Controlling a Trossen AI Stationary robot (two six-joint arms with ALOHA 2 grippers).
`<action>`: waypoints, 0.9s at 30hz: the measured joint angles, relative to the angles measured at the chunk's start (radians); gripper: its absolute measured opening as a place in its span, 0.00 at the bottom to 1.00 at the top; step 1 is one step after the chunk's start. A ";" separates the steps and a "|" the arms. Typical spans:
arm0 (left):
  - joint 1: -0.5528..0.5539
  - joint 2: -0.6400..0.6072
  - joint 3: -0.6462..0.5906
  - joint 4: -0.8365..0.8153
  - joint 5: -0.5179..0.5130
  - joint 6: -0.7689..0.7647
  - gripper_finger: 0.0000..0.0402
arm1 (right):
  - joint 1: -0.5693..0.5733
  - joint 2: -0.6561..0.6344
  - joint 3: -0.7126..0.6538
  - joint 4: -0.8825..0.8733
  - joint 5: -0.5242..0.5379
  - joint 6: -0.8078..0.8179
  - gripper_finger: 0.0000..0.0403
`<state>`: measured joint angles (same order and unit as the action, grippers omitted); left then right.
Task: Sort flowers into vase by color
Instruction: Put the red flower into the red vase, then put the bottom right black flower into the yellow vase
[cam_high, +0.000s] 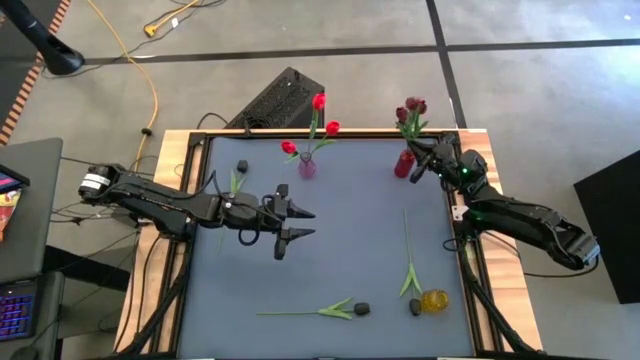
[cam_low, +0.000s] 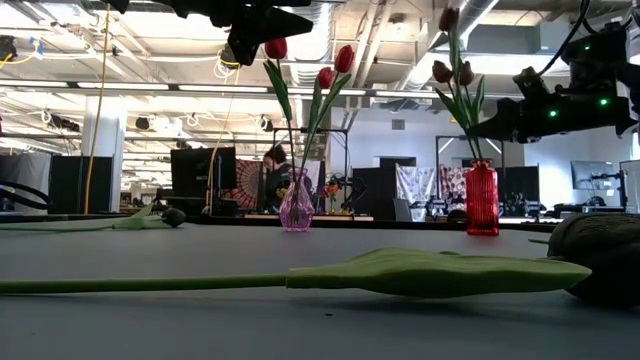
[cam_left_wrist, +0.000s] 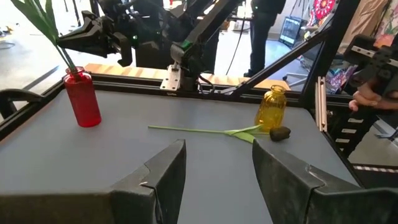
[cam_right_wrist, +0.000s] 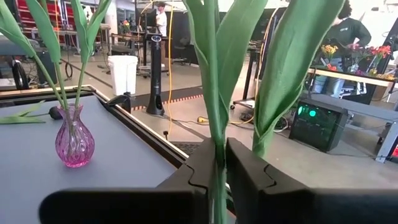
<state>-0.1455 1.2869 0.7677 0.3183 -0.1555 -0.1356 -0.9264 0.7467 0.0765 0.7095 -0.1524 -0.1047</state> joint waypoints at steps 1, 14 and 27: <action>0.000 0.000 0.000 0.000 0.000 0.000 0.43 | 0.000 0.000 0.000 0.001 0.000 0.000 0.18; 0.000 0.000 0.000 0.001 0.008 0.000 0.43 | 0.001 -0.002 0.000 0.002 0.000 -0.001 0.44; 0.000 0.000 0.000 -0.046 0.020 0.000 0.43 | 0.009 -0.002 0.001 -0.063 -0.002 -0.038 0.52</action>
<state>-0.1455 1.2869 0.7677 0.2724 -0.1358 -0.1352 -0.9175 0.7448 0.0772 0.6466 -0.1547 -0.1430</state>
